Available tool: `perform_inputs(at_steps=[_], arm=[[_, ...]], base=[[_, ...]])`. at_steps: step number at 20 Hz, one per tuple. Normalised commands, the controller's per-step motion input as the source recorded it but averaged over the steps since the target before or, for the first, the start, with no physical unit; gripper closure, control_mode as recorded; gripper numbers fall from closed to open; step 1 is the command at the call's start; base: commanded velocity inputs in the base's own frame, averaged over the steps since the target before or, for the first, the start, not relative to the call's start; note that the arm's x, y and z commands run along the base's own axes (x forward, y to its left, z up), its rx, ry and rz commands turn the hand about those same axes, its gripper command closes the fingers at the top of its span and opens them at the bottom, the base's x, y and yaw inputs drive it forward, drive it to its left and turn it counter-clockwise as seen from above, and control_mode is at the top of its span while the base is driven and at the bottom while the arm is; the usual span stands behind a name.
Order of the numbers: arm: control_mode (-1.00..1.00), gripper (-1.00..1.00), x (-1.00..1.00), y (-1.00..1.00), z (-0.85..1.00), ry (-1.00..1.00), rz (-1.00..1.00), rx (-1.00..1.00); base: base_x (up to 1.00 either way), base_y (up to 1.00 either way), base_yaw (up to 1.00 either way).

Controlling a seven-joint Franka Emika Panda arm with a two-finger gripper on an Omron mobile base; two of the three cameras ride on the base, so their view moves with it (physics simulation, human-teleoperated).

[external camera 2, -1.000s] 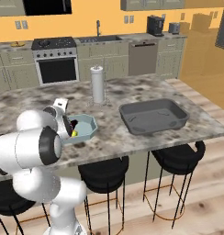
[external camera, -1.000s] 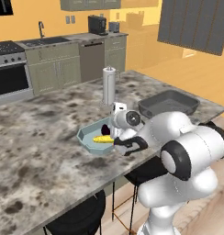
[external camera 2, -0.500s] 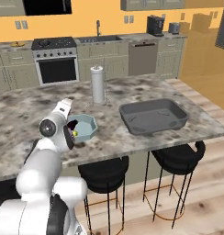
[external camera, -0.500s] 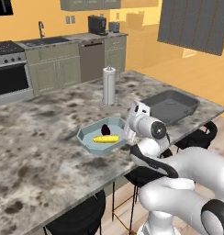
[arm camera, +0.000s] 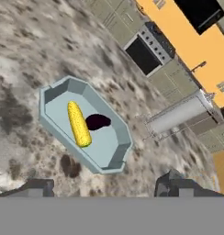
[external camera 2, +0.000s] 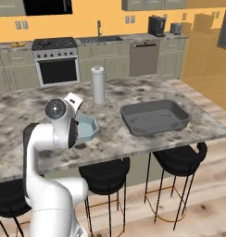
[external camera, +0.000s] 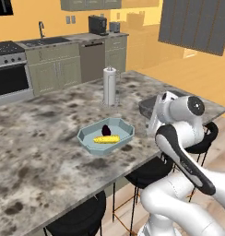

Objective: Place the cold items (eggplant and corn) from the fridge in one tupperware on the dining counter. Place the warm items (kebab skewer and hot dog) in the stove area in another tupperware.

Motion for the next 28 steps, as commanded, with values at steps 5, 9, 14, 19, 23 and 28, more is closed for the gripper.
perform_inputs(at_steps=[5, 9, 14, 19, 23, 28], arm=[[-1.0, -1.0, -0.75, -0.07, 0.02, 0.73, -0.09, -0.55], [-1.0, -1.0, -0.92, -0.07, -0.42, 0.36, -0.15, -0.43], [-1.0, -1.0, -1.0, -0.54, -0.36, -0.11, -0.11, 0.08], [-1.0, -1.0, -0.93, -0.34, 0.0, -0.64, -0.01, 0.37], [-1.0, -1.0, -0.52, 0.02, 0.04, -0.49, 0.0, 0.14], [-1.0, -1.0, -0.09, 0.16, 0.0, -0.1, 0.0, 0.0]], base=[[0.0, 0.0, 0.0], [0.0, 0.0, 0.0], [0.0, 0.0, 0.0], [0.0, 0.0, 0.0], [0.0, 0.0, 0.0], [0.0, 0.0, 0.0]])
